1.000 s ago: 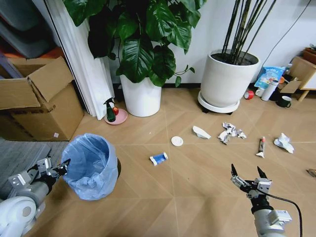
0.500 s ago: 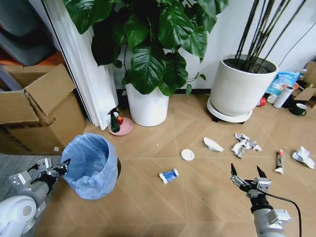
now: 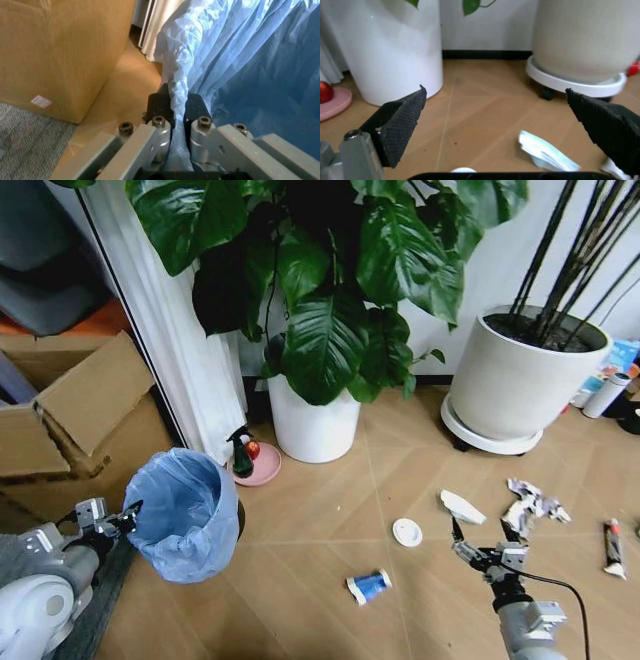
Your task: Pick up the trash bin and place the garbage on the floor into it.
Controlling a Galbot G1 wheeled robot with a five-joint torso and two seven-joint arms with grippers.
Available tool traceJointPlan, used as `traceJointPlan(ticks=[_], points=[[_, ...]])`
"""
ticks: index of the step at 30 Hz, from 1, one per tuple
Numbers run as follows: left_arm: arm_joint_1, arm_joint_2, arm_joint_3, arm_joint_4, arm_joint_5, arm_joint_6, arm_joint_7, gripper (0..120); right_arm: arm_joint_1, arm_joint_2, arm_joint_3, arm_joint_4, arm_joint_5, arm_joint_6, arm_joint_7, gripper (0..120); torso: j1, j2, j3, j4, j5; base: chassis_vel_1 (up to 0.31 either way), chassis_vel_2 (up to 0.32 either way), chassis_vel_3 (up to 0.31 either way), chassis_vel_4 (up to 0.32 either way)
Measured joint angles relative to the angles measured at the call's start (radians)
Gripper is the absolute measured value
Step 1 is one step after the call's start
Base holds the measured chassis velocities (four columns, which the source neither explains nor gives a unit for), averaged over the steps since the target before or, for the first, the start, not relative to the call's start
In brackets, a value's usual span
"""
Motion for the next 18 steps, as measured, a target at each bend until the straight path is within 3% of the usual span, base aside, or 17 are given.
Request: traceJointPlan(ticks=[8, 10, 12, 13, 18], points=[[0.005, -0.005, -0.002, -0.005, 0.0, 0.006, -0.01, 0, 0.007, -0.039, -0.033, -0.026, -0.019, 0.007, -0.003, 100, 0.0, 0.0, 0.0, -0.0005, 0.0, -0.025, 0.009, 0.02, -0.02], [0.008, -0.005, -0.003, -0.011, 0.0, 0.008, -0.013, 0, 0.016, -0.096, -0.039, -0.033, -0.013, -0.021, -0.016, 100, 0.0, 0.0, 0.0, -0.0003, 0.0003, 0.003, -0.027, -0.018, 0.012], [0.008, -0.005, -0.003, -0.012, 0.0, 0.008, -0.014, 0, 0.018, -0.102, -0.04, -0.034, -0.007, -0.023, -0.02, 100, 0.0, 0.0, 0.0, -0.0004, 0.0002, 0.0, 0.0, 0.0, 0.0], [0.013, -0.007, -0.006, -0.018, 0.0, 0.009, -0.015, 0, 0.03, -0.155, -0.051, -0.037, 0.04, -0.048, -0.055, 100, 0.0, 0.0, 0.0, -0.0003, -0.0002, 0.0, 0.0, 0.0, 0.0], [0.037, -0.016, -0.014, -0.039, 0.002, 0.01, -0.016, 0, 0.071, -0.265, -0.083, -0.049, 0.134, -0.107, -0.153, 100, 0.0, 0.0, 0.0, -0.0002, 0.0001, 0.0, 0.0, 0.0, 0.0]])
